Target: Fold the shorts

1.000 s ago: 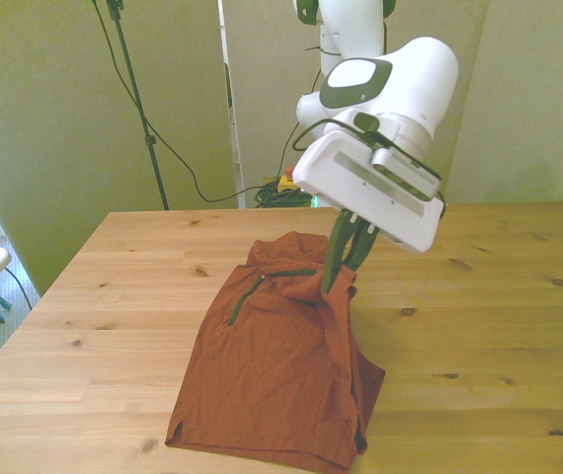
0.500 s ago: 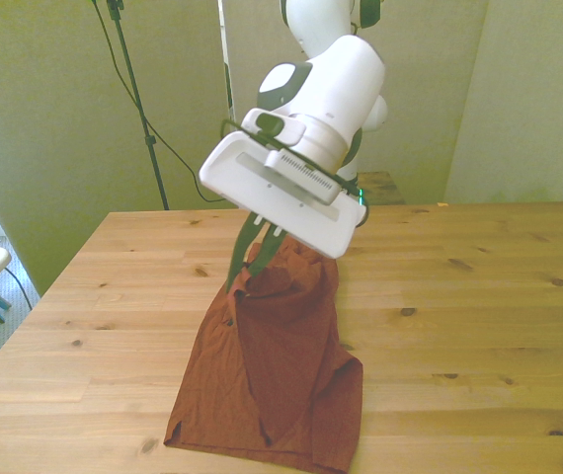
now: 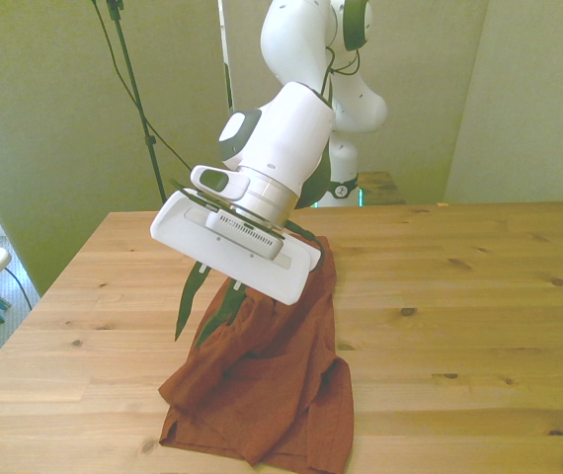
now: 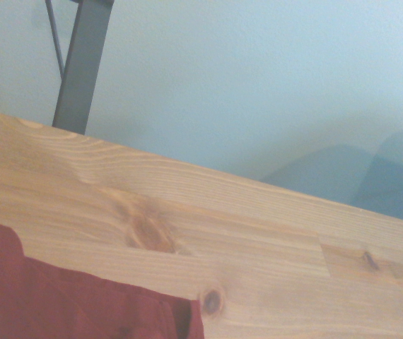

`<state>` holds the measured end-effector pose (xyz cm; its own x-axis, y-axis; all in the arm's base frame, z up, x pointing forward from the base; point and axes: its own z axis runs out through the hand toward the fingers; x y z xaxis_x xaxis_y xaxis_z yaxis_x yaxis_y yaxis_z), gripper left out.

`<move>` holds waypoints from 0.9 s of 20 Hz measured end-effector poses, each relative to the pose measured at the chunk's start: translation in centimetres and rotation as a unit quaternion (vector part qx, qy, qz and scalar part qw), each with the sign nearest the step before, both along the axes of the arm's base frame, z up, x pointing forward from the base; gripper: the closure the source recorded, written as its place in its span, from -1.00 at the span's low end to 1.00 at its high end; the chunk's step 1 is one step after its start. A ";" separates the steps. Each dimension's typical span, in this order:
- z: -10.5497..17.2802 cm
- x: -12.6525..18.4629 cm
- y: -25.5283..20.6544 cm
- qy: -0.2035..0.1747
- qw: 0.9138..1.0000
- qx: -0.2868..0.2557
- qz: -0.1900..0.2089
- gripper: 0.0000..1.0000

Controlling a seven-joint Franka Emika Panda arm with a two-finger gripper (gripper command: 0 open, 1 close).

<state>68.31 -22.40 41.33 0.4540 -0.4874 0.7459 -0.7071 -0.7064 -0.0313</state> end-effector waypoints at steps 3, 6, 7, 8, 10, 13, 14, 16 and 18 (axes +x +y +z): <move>0.0 -0.1 -0.5 -0.004 1.000 0.017 -0.007 -1.00; 1.0 -0.6 1.3 0.011 0.995 0.093 0.018 -1.00; 1.9 -1.3 2.4 0.024 0.992 0.120 0.023 -1.00; 2.8 -2.4 3.4 0.040 0.988 0.146 0.026 -1.00; 4.8 -5.3 5.6 0.078 0.978 0.193 0.025 -1.00; 5.8 -10.1 8.5 0.153 0.955 0.255 0.015 -1.00; 5.8 -11.7 9.3 0.184 0.944 0.273 0.009 -1.00; 6.1 -14.9 10.1 0.245 0.919 0.309 0.010 -1.00; 7.1 -18.3 10.0 0.283 0.902 0.325 0.023 -1.00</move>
<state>50.06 -12.40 48.43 0.7030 -0.7096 -0.0472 -0.7105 -0.6976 -0.0924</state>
